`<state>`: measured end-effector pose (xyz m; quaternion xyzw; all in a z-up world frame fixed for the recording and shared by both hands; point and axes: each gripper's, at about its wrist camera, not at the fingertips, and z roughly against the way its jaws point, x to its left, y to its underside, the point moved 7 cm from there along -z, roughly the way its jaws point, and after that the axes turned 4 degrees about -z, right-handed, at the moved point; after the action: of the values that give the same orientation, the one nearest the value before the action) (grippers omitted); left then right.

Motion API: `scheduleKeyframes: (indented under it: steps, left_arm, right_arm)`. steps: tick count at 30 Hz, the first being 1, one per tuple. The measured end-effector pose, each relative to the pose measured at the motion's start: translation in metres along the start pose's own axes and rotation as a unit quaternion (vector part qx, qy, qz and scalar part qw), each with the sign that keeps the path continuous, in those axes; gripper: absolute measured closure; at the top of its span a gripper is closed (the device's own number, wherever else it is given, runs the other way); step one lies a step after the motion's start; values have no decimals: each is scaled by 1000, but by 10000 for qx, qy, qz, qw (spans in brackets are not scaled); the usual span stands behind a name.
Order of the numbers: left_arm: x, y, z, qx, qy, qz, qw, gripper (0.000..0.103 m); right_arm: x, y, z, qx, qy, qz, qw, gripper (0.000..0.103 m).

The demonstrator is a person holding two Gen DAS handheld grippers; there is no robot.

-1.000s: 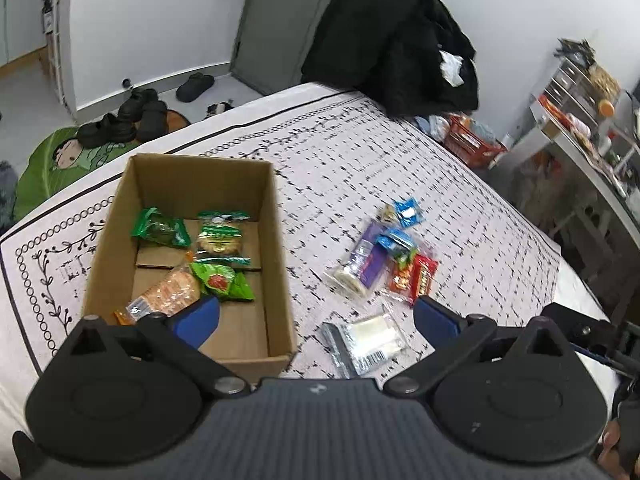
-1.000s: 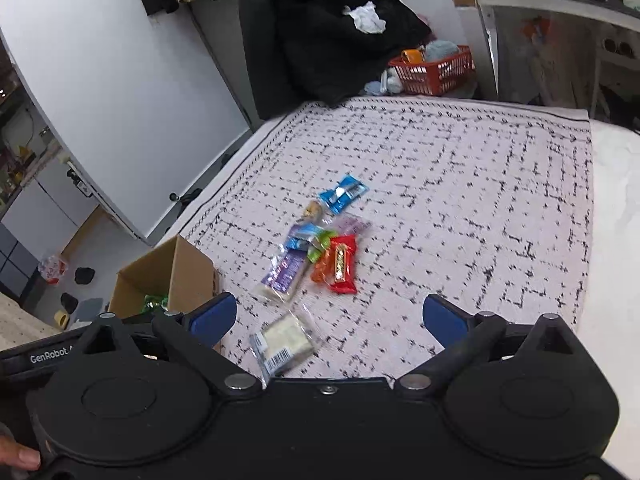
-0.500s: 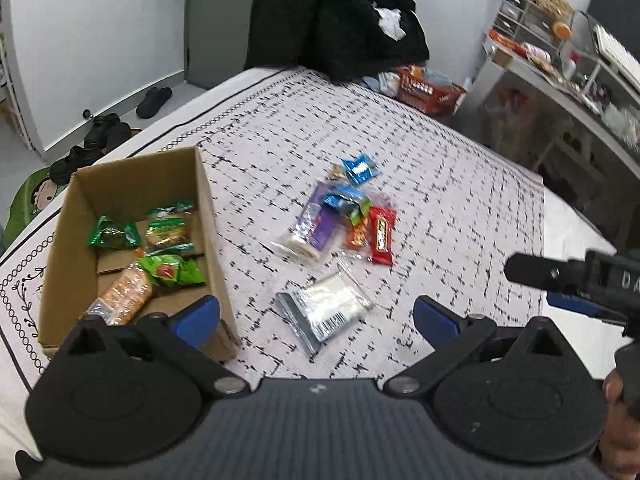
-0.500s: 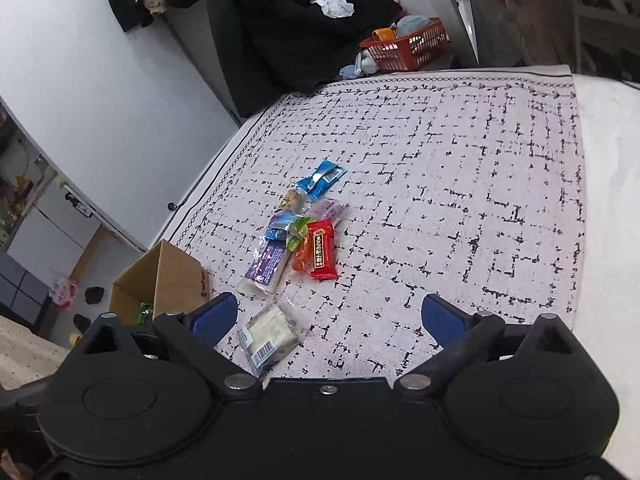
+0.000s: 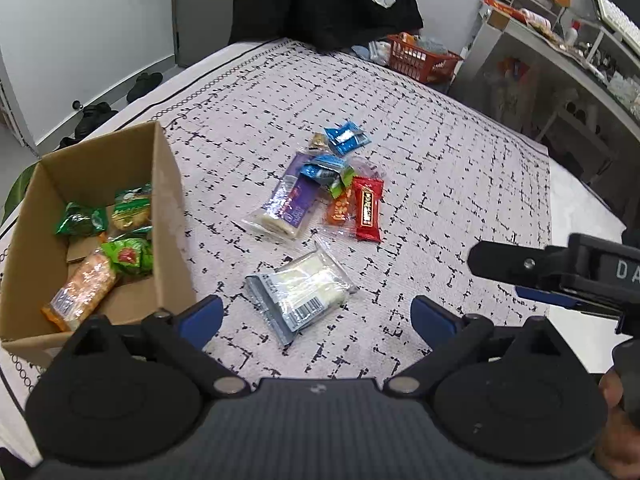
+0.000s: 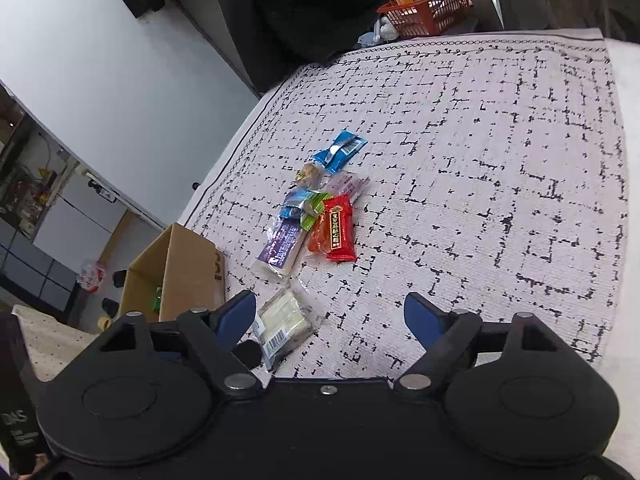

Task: Organize snacks
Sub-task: 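Withdraw both grippers from the box toward the remaining snack pile, then grasp the white cheese-stick packet with the left gripper while the right grasps the red candy bar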

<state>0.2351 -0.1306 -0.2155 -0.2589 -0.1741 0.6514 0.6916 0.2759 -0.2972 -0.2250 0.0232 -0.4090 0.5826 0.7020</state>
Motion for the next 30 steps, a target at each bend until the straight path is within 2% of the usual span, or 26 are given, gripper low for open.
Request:
scheduleKeyframes:
  steps: [6,13,22,30]
  left_arm:
    - [-8,1,-19,105,-16,-144,9998,11]
    - [-14,-1,-44,271,-129,-221,9993,19]
    - [-15,3,-76,532,-550,-493,9958,33]
    - [-7,-1,-102,668,-820,-429,9935,34]
  right_arm:
    - [-10,-7,-15,103,-197,-306,9993,23]
    - [-20,-10,-36,230,-226,-528,9981,27]
    - [-30,-13,-61,516,-426,-854,9941,27]
    - [-32,-19,-89,606,-335,-754,9947,32]
